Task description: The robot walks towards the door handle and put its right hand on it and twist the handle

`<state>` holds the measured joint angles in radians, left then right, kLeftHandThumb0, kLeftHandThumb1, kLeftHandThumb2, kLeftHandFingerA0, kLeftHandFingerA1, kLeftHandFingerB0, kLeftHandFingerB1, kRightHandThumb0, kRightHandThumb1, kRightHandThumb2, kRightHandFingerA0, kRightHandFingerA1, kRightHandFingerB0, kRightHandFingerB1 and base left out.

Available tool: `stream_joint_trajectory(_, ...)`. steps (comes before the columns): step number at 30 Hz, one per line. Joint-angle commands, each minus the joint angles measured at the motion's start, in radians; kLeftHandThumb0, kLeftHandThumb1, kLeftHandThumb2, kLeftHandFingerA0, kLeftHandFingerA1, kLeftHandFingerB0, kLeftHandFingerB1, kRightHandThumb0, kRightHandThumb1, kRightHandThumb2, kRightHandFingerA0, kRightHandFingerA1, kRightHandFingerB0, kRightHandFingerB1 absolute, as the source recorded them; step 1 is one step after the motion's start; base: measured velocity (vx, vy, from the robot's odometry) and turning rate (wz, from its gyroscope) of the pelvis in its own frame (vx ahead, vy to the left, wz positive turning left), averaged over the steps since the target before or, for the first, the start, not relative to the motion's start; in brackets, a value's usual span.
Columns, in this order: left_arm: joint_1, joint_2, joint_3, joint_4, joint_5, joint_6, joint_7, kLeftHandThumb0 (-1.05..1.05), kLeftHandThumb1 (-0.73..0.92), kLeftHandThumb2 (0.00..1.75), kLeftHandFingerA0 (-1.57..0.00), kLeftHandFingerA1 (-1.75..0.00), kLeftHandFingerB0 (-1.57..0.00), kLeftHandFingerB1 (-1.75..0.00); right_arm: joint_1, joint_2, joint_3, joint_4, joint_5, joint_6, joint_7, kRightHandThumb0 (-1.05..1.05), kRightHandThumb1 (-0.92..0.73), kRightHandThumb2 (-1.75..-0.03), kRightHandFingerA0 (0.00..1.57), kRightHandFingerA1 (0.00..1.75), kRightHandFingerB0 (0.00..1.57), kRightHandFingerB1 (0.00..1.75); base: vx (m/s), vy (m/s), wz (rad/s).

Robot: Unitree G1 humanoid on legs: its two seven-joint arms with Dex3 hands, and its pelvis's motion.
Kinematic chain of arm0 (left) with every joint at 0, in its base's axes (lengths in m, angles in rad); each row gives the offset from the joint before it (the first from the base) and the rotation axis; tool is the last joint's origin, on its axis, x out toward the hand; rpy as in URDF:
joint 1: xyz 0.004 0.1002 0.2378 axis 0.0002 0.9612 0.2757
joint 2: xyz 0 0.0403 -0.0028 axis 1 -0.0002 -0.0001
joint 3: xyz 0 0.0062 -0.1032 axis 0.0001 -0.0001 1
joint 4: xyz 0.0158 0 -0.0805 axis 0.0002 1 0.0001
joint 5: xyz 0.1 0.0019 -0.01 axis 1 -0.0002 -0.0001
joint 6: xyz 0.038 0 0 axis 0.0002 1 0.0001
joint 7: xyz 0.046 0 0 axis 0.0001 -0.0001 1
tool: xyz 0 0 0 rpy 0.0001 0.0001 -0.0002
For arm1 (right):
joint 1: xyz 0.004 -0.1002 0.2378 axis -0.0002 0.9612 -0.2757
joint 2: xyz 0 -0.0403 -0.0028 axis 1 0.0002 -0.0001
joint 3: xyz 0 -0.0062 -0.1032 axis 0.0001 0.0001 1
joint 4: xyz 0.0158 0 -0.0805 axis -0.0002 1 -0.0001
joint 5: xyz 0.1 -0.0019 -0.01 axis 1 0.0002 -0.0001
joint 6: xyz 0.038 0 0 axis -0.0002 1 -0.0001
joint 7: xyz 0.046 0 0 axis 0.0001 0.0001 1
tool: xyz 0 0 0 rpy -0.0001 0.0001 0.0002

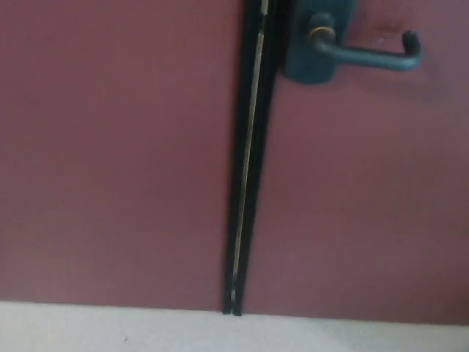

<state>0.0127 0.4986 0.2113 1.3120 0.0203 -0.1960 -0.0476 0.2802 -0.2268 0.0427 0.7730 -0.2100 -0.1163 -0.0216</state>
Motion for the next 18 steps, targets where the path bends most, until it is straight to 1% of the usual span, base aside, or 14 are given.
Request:
stream_joint_trajectory(1,0.006,-0.003,0.0,0.001,0.002,-0.009,-0.003,-0.17,0.61,0.58,-0.74,-0.63,-0.55,-0.43,-0.222,0.002,-0.039,0.423,0.027,0.06,0.027,-0.23,-0.69,-0.6,0.65,0.45,0.46,0.38,0.26,-0.285,0.06)
stream_joint_trajectory(3,0.004,-0.001,-0.003,-0.001,0.004,-0.008,-0.007,-0.18,0.61,0.58,-0.74,-0.62,-0.55,-0.43,-0.241,0.004,-0.034,0.454,0.016,0.059,0.011,-0.24,-0.69,-0.6,0.65,0.45,0.47,0.38,0.25,-0.273,-0.04)
stream_joint_trajectory(5,0.001,-0.002,-0.005,0.0,0.006,-0.005,-0.004,-0.18,0.61,0.58,-0.74,-0.61,-0.55,-0.43,-0.25,0.003,-0.038,0.47,0.019,0.047,0.013,-0.23,-0.69,-0.6,0.66,0.45,0.47,0.38,0.14,-0.01,-0.03)
stream_joint_trajectory(8,-0.005,-0.003,-0.008,0.004,0.01,-0.001,0.0,-0.18,0.59,0.57,-0.74,-0.6,-0.56,-0.44,-0.269,0.006,-0.047,0.498,0.025,0.038,0.004,-0.22,-0.68,-0.6,0.67,0.45,0.47,0.38,0.12,0.082,-0.02)
stream_joint_trajectory(9,-0.004,-0.001,-0.007,0.005,0.009,-0.003,-0.005,-0.19,0.59,0.57,-0.74,-0.6,-0.56,-0.44,-0.273,0.006,-0.048,0.508,0.026,0.031,0.012,-0.31,-0.6,-0.71,0.63,0.52,0.43,0.44,0.08,0.151,0.05)
stream_joint_trajectory(11,-0.005,-0.001,-0.007,0.006,0.008,-0.003,-0.005,-0.19,0.59,0.57,-0.74,-0.6,-0.56,-0.44,-0.284,0.006,-0.051,0.527,0.023,0.023,0.011,-0.31,-0.6,-0.71,0.63,0.52,0.43,0.44,0.15,0.23,-0.13)
stream_joint_trajectory(12,-0.005,-0.001,-0.007,0.006,0.008,-0.003,-0.005,-0.19,0.59,0.57,-0.74,-0.6,-0.56,-0.44,-0.285,0.006,-0.052,0.529,0.023,0.022,0.011,-0.31,-0.6,-0.71,0.63,0.52,0.43,0.44,0.41,0.072,0.42)
stream_joint_trajectory(13,-0.005,-0.001,-0.007,0.006,0.008,-0.003,-0.005,-0.19,0.59,0.57,-0.74,-0.6,-0.56,-0.44,-0.289,0.006,-0.054,0.54,0.022,0.017,0.01,-0.31,-0.6,-0.71,0.63,0.52,0.43,0.44,0.39,0.038,-0.52)
stream_joint_trajectory(14,-0.001,0.001,-0.008,0.001,0.008,-0.011,-0.01,-0.2,0.59,0.57,-0.75,-0.56,-0.57,-0.44,-0.298,0.004,-0.059,0.544,0.025,0.014,0.021,-0.24,-0.69,-0.6,0.67,0.46,0.49,0.38,0.24,0.12,0.08)
stream_joint_trajectory(15,-0.002,-0.001,-0.005,0.001,0.005,-0.01,-0.007,-0.2,0.59,0.57,-0.76,-0.56,-0.57,-0.44,-0.299,0.003,-0.059,0.549,0.023,0.01,0.025,-0.33,-0.6,-0.73,0.62,0.53,0.45,0.46,0.22,0.122,0.09)
stream_joint_trajectory(18,-0.002,-0.002,-0.005,0.001,0.005,-0.01,-0.007,-0.2,0.59,0.57,-0.76,-0.56,-0.57,-0.44,-0.302,0.003,-0.061,0.555,0.021,0.007,0.025,-0.33,-0.6,-0.73,0.62,0.53,0.45,0.46,0.19,0.094,0.02)
